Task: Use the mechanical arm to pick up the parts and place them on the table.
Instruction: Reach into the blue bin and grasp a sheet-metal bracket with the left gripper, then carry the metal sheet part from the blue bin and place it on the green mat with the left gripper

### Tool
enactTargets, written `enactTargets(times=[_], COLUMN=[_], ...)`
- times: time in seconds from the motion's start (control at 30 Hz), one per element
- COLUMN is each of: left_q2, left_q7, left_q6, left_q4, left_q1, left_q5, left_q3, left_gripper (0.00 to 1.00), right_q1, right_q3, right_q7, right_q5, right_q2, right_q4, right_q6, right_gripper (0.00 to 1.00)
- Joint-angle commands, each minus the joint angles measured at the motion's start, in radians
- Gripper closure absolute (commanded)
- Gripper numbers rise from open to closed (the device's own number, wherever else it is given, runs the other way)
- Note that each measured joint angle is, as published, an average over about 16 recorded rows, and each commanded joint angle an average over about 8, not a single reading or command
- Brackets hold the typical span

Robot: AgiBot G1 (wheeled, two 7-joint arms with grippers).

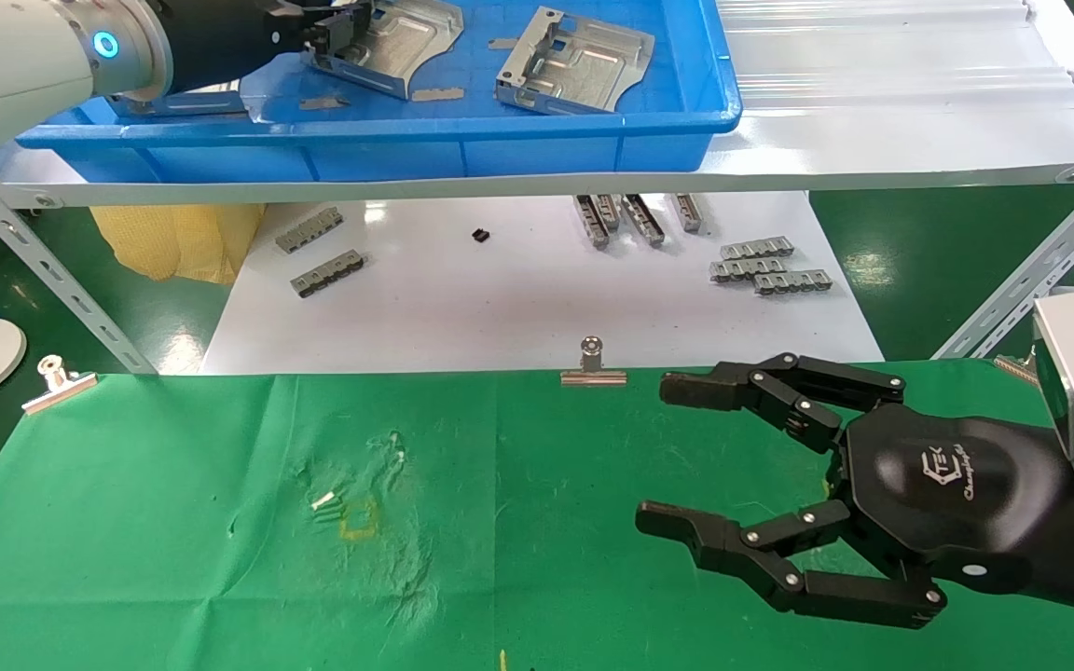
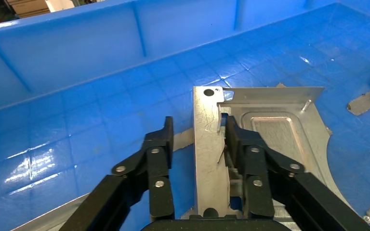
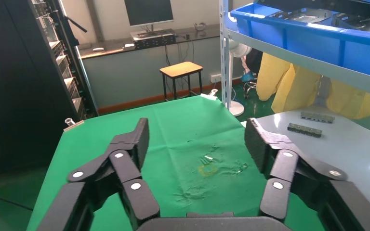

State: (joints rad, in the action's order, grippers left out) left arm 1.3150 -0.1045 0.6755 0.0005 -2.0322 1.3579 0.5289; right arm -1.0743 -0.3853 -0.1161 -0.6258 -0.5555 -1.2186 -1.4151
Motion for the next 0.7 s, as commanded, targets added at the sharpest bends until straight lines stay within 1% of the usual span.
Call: enactTargets(times=[0.03, 0.47, 0.6, 0.7], left_q2=[0.0, -0.009, -0.025, -0.049], left_q7=[0.0, 0.007, 0.034, 0.064], left_q6=[-0.001, 0.012, 0.071, 0.157], left_q4=[-0.001, -0.019, -0.044, -0.067], left_q1=[0.001, -0.009, -0.013, -0.016], left_q5=[0.002, -0.009, -0.03, -0.05], left_q3=[0.002, -0.006, -0.02, -0.033], left_gripper=[1.0, 1.0, 1.0, 1.0], right_q1=[0.0, 0.0, 0.0, 0.0], right_q3=[0.0, 0.0, 0.0, 0.0], right_q7=[0.0, 0.0, 0.0, 0.0], right_q5=[0.0, 0.0, 0.0, 0.0], right_q2=[0.0, 0.0, 0.0, 0.0], right_q4=[0.0, 0.0, 0.0, 0.0], right_q6=[0.0, 0.0, 0.0, 0.0], right_gripper=[0.0, 0.0, 0.0, 0.0])
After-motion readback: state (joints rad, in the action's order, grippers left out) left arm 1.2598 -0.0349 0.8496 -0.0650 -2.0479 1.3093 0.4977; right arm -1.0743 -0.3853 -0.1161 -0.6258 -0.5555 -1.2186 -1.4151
